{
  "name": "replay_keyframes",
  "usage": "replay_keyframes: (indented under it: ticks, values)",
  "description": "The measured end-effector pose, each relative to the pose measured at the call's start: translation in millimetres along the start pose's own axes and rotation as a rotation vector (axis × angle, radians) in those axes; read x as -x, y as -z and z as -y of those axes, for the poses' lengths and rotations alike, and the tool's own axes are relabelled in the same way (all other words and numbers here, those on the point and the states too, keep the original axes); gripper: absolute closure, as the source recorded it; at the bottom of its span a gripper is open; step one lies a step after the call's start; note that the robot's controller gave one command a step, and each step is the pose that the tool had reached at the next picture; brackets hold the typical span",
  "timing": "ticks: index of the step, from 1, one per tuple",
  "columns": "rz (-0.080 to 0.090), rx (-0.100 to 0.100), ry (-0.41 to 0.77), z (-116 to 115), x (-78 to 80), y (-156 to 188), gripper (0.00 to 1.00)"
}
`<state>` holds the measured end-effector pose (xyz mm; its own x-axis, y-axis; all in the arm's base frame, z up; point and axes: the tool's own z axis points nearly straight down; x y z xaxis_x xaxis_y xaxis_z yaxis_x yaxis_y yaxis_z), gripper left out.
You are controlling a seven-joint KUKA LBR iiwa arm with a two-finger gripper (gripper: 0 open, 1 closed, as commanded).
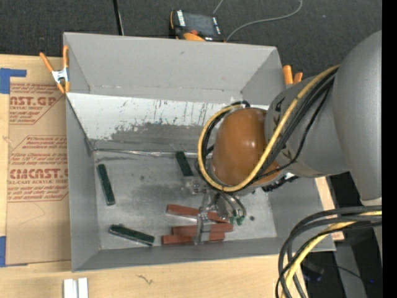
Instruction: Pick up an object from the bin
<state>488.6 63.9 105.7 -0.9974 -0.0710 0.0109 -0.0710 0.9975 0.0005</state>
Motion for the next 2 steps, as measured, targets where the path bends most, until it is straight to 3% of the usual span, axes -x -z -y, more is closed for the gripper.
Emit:
replay_keyframes:
  ticks: [1, 2]
  values:
    - [0.008, -0.004, 0.078, 106.2, 5.9, -37.6, 0.0]
    - [0.009, 0.0, 0.084, 101.2, 6.7, -36.4, 1.0]
